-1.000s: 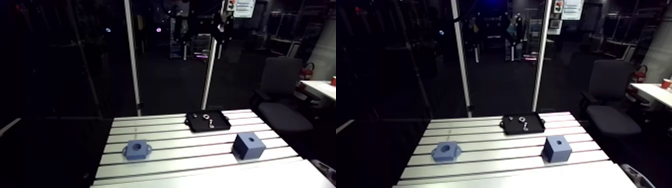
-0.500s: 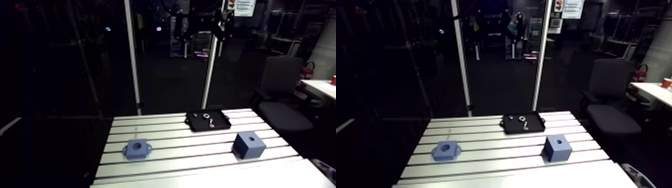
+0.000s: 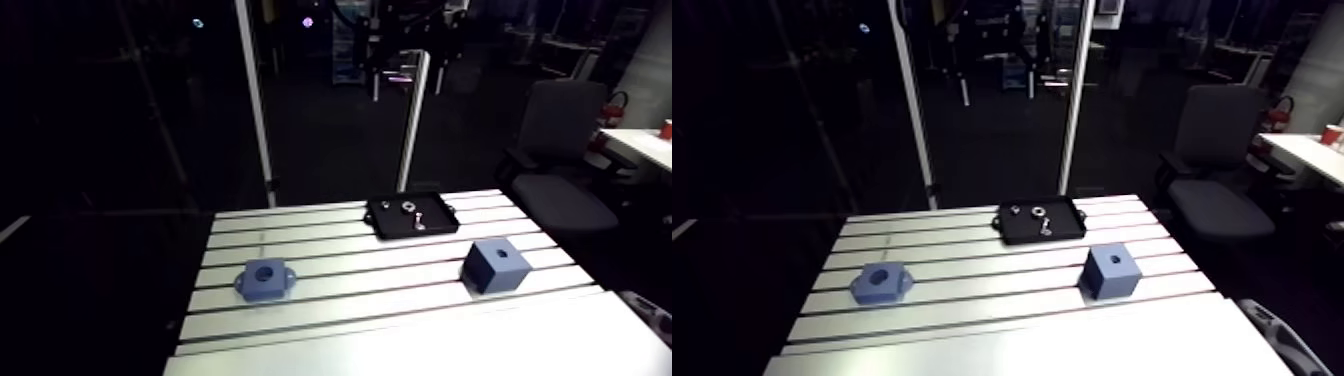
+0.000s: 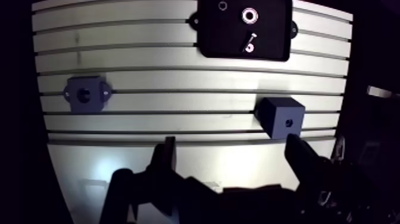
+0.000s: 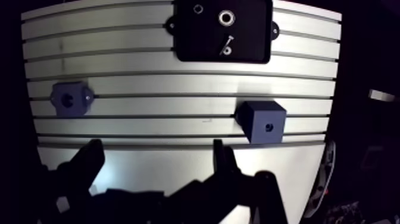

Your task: Pick up the bearing and press it into the housing until flush.

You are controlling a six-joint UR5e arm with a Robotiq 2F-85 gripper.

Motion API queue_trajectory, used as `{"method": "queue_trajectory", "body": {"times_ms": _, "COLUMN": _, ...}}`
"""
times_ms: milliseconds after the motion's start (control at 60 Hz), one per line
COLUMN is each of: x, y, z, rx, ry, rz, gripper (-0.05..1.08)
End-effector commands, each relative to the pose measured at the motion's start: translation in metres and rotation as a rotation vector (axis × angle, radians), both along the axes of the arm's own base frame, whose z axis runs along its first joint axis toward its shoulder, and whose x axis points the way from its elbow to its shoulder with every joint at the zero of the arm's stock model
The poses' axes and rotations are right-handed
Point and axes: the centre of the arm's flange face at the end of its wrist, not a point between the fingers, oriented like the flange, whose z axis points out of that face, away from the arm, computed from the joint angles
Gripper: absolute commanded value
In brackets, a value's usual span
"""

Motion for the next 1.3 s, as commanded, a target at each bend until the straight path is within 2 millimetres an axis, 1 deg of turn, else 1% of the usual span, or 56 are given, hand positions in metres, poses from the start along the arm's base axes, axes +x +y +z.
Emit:
{"method": "queue_trajectory", "body": {"times_ms": 17, "x": -0.061, "y": 0.053, "z": -0.059, "rx": 0.009, "ry": 0.021, "rz": 0.052, "gripper": 0.0}}
{"method": "queue_trajectory", "body": {"times_ms": 50, "x": -0.071, "y": 0.064, "z": -0.075, "rx": 0.003, "ry": 0.006, "rz": 0.046, "gripper": 0.0}}
{"method": "queue_trajectory", "body": {"times_ms": 67, "x": -0.071, "y": 0.064, "z": -0.075, "rx": 0.003, "ry": 0.006, "rz": 0.046, "gripper": 0.0}}
{"method": "queue_trajectory", "body": {"times_ms": 83, "x": -0.074, "y": 0.069, "z": -0.08, "rx": 0.001, "ry": 0.003, "rz": 0.042, "gripper": 0.0}}
{"method": "queue_trajectory", "body": {"times_ms": 133, "x": -0.077, "y": 0.071, "z": -0.085, "rx": 0.002, "ry": 0.004, "rz": 0.054, "gripper": 0.0}}
{"method": "queue_trajectory", "body": {"times_ms": 167, "x": -0.087, "y": 0.076, "z": -0.1, "rx": 0.004, "ry": 0.012, "rz": 0.09, "gripper": 0.0}}
{"method": "queue_trajectory", "body": {"times_ms": 183, "x": -0.087, "y": 0.076, "z": -0.1, "rx": 0.004, "ry": 0.012, "rz": 0.09, "gripper": 0.0}}
{"method": "queue_trajectory", "body": {"times_ms": 200, "x": -0.092, "y": 0.079, "z": -0.108, "rx": 0.004, "ry": 0.017, "rz": 0.11, "gripper": 0.0}}
{"method": "queue_trajectory", "body": {"times_ms": 217, "x": -0.092, "y": 0.079, "z": -0.108, "rx": 0.004, "ry": 0.017, "rz": 0.11, "gripper": 0.0}}
{"method": "queue_trajectory", "body": {"times_ms": 233, "x": -0.096, "y": 0.083, "z": -0.114, "rx": 0.004, "ry": 0.019, "rz": 0.128, "gripper": 0.0}}
{"method": "queue_trajectory", "body": {"times_ms": 250, "x": -0.096, "y": 0.083, "z": -0.114, "rx": 0.004, "ry": 0.019, "rz": 0.128, "gripper": 0.0}}
{"method": "queue_trajectory", "body": {"times_ms": 267, "x": -0.098, "y": 0.086, "z": -0.119, "rx": 0.004, "ry": 0.02, "rz": 0.146, "gripper": 0.0}}
{"method": "queue_trajectory", "body": {"times_ms": 317, "x": -0.101, "y": 0.09, "z": -0.124, "rx": 0.002, "ry": 0.016, "rz": 0.162, "gripper": 0.0}}
{"method": "queue_trajectory", "body": {"times_ms": 333, "x": -0.103, "y": 0.095, "z": -0.13, "rx": -0.002, "ry": 0.009, "rz": 0.173, "gripper": 0.0}}
{"method": "queue_trajectory", "body": {"times_ms": 350, "x": -0.103, "y": 0.095, "z": -0.13, "rx": -0.002, "ry": 0.009, "rz": 0.173, "gripper": 0.0}}
{"method": "queue_trajectory", "body": {"times_ms": 367, "x": -0.105, "y": 0.105, "z": -0.136, "rx": -0.004, "ry": 0.001, "rz": 0.178, "gripper": 0.0}}
{"method": "queue_trajectory", "body": {"times_ms": 383, "x": -0.105, "y": 0.105, "z": -0.136, "rx": -0.004, "ry": 0.001, "rz": 0.178, "gripper": 0.0}}
{"method": "queue_trajectory", "body": {"times_ms": 400, "x": -0.107, "y": 0.113, "z": -0.14, "rx": -0.009, "ry": -0.002, "rz": 0.181, "gripper": 0.0}}
{"method": "queue_trajectory", "body": {"times_ms": 417, "x": -0.107, "y": 0.113, "z": -0.14, "rx": -0.009, "ry": -0.002, "rz": 0.181, "gripper": 0.0}}
{"method": "queue_trajectory", "body": {"times_ms": 433, "x": -0.11, "y": 0.118, "z": -0.142, "rx": -0.014, "ry": -0.001, "rz": 0.187, "gripper": 0.0}}
{"method": "queue_trajectory", "body": {"times_ms": 517, "x": -0.116, "y": 0.123, "z": -0.148, "rx": -0.026, "ry": -0.001, "rz": 0.197, "gripper": 0.0}}
{"method": "queue_trajectory", "body": {"times_ms": 550, "x": -0.124, "y": 0.129, "z": -0.158, "rx": -0.035, "ry": -0.008, "rz": 0.197, "gripper": 0.0}}
{"method": "queue_trajectory", "body": {"times_ms": 567, "x": -0.124, "y": 0.129, "z": -0.158, "rx": -0.035, "ry": -0.008, "rz": 0.197, "gripper": 0.0}}
{"method": "queue_trajectory", "body": {"times_ms": 583, "x": -0.127, "y": 0.133, "z": -0.165, "rx": -0.037, "ry": -0.014, "rz": 0.196, "gripper": 0.0}}
{"method": "queue_trajectory", "body": {"times_ms": 633, "x": -0.131, "y": 0.135, "z": -0.169, "rx": -0.037, "ry": -0.017, "rz": 0.196, "gripper": 0.0}}
{"method": "queue_trajectory", "body": {"times_ms": 650, "x": -0.134, "y": 0.136, "z": -0.174, "rx": -0.04, "ry": -0.02, "rz": 0.196, "gripper": 0.0}}
{"method": "queue_trajectory", "body": {"times_ms": 700, "x": -0.138, "y": 0.137, "z": -0.176, "rx": -0.04, "ry": -0.02, "rz": 0.196, "gripper": 0.0}}
{"method": "queue_trajectory", "body": {"times_ms": 783, "x": -0.143, "y": 0.139, "z": -0.193, "rx": -0.045, "ry": -0.038, "rz": 0.195, "gripper": 0.0}}
{"method": "queue_trajectory", "body": {"times_ms": 983, "x": -0.147, "y": 0.141, "z": -0.21, "rx": -0.049, "ry": -0.05, "rz": 0.194, "gripper": 0.0}}
{"method": "queue_trajectory", "body": {"times_ms": 1033, "x": -0.149, "y": 0.141, "z": -0.218, "rx": -0.053, "ry": -0.058, "rz": 0.192, "gripper": 0.0}}
{"method": "queue_trajectory", "body": {"times_ms": 1083, "x": -0.15, "y": 0.142, "z": -0.222, "rx": -0.054, "ry": -0.061, "rz": 0.191, "gripper": 0.0}}
{"method": "queue_trajectory", "body": {"times_ms": 1100, "x": -0.15, "y": 0.142, "z": -0.227, "rx": -0.057, "ry": -0.067, "rz": 0.189, "gripper": 0.0}}
{"method": "queue_trajectory", "body": {"times_ms": 1183, "x": -0.152, "y": 0.142, "z": -0.235, "rx": -0.058, "ry": -0.068, "rz": 0.179, "gripper": 0.0}}
{"method": "queue_trajectory", "body": {"times_ms": 1300, "x": -0.154, "y": 0.142, "z": -0.24, "rx": -0.056, "ry": -0.055, "rz": 0.175, "gripper": 0.0}}
